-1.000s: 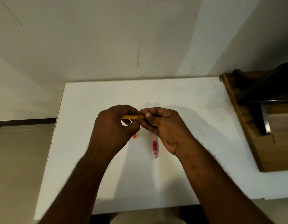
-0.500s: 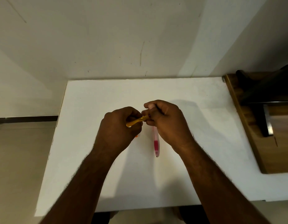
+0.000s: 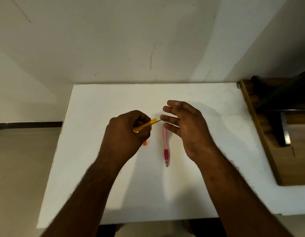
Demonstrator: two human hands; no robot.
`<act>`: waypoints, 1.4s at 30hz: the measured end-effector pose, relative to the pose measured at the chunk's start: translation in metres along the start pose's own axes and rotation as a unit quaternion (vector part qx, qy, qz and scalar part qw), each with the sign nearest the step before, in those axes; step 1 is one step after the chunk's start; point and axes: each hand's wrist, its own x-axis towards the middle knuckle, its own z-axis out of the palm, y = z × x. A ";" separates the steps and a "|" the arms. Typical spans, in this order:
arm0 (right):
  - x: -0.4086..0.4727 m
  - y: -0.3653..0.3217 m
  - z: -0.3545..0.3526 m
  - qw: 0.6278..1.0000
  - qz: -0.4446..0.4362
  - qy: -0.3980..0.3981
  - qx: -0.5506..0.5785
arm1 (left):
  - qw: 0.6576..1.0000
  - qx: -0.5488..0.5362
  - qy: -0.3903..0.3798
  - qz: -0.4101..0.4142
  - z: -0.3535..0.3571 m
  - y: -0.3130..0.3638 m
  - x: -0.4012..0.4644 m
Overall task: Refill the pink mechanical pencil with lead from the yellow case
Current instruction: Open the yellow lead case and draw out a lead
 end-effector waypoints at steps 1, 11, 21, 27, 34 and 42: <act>0.001 0.000 -0.003 1.000 0.010 0.018 -0.013 | 1.000 -0.001 0.002 0.000 0.000 0.000 0.000; 0.000 0.005 -0.002 0.998 0.019 -0.006 -0.055 | 1.000 -0.004 0.017 0.009 0.000 0.000 0.001; 0.001 0.006 -0.004 0.997 -0.042 0.007 -0.067 | 1.000 -0.027 0.006 0.003 0.002 -0.001 0.002; 0.000 0.007 -0.002 0.985 -0.123 0.013 -0.120 | 0.998 -0.054 -0.011 -0.015 0.003 -0.001 0.002; 0.001 0.008 0.000 0.967 -0.182 0.024 -0.177 | 0.999 -0.049 -0.007 -0.018 0.004 0.001 0.002; 0.000 0.007 0.000 0.955 -0.215 0.038 -0.202 | 1.000 -0.027 0.000 -0.004 0.004 0.000 0.003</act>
